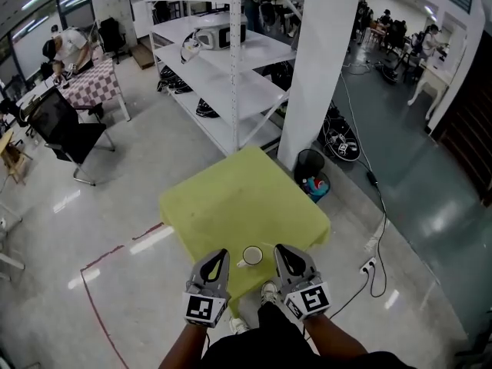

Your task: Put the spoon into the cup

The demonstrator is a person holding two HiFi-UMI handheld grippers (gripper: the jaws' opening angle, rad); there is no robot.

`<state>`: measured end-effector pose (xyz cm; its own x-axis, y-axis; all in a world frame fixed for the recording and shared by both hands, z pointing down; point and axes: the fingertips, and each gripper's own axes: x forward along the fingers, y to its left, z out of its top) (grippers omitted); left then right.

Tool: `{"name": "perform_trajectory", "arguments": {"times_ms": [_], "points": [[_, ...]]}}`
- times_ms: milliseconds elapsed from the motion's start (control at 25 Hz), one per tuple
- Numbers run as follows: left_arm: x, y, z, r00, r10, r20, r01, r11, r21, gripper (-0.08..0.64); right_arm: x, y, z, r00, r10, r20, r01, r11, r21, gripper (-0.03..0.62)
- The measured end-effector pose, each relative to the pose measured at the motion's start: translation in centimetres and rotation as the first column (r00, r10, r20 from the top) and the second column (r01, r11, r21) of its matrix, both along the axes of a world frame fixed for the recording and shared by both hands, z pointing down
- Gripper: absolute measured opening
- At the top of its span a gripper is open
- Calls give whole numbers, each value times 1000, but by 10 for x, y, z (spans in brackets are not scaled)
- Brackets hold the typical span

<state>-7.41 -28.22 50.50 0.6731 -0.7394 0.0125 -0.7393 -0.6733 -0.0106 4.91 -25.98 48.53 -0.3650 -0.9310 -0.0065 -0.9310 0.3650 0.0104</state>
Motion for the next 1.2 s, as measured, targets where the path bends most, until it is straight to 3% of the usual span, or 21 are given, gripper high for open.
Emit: {"name": "perform_trajectory", "arguments": {"times_ms": [280,480,680,1200], "points": [[16,-5,27,1000,8,17,-6,998,-61,6,3,-18,44,999,-27,-24,24,995,-97,11],[23,-6,51,999,20,29,-17,995,-99,6,2,-28,82,999,-49,9,50,983,-176,11],[28,-13,65,1000,7,12,-5,991,-130,6,1,-36,122,998,-56,28,61,965,-256,11],[21,-18,98,998,-23,63,34,982,-186,6,-4,-57,214,996,-63,55,81,901,-426,11]]}}
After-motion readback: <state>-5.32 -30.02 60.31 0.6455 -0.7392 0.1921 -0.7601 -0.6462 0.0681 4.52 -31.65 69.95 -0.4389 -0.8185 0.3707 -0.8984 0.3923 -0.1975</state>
